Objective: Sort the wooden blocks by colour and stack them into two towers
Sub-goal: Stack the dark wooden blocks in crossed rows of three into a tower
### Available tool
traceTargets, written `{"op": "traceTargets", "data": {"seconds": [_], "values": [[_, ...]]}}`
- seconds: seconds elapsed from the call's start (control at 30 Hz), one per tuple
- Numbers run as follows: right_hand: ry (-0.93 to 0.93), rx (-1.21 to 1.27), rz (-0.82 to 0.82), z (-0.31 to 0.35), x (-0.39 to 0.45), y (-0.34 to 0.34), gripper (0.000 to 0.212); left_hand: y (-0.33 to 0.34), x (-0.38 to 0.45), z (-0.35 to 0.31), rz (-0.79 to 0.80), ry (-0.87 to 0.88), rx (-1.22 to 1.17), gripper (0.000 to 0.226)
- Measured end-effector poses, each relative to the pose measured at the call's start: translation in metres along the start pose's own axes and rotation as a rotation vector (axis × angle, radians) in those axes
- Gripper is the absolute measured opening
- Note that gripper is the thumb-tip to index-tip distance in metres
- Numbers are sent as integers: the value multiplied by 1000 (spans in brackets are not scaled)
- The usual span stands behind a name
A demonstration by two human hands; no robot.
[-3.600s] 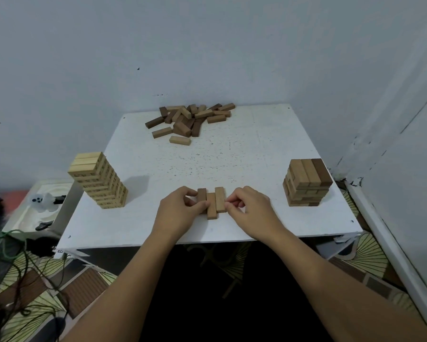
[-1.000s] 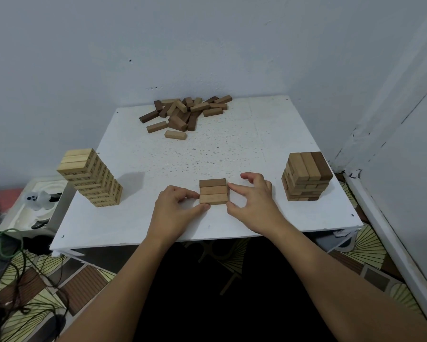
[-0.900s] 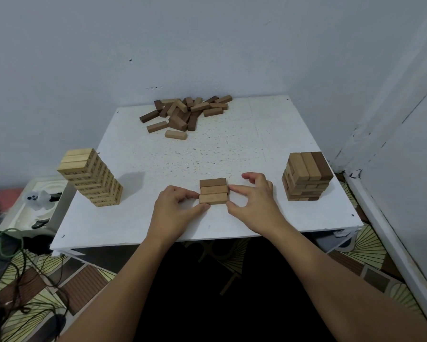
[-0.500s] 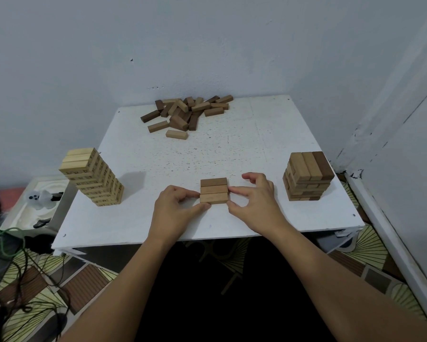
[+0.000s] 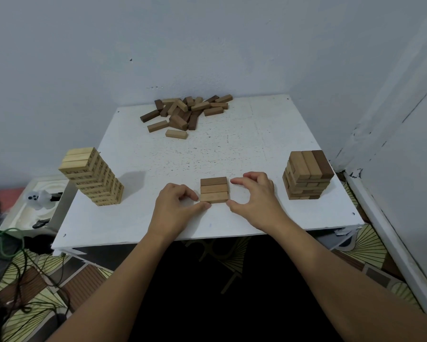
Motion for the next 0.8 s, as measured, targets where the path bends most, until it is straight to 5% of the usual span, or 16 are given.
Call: {"op": "traceTargets", "data": {"seconds": [0.8], "values": [[-11,-14,-6,0,0,2,41,0,-3,-2,8,-12,-16,21]]}}
Point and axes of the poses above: each hand's wrist, its own x-axis towards the middle knuckle, its own y-axis out of the palm, z = x × y, the point moved 3 cm from there along x, towards the middle knuckle, and after that the axes turned 14 degrees about -x, right-handed, at the moved point
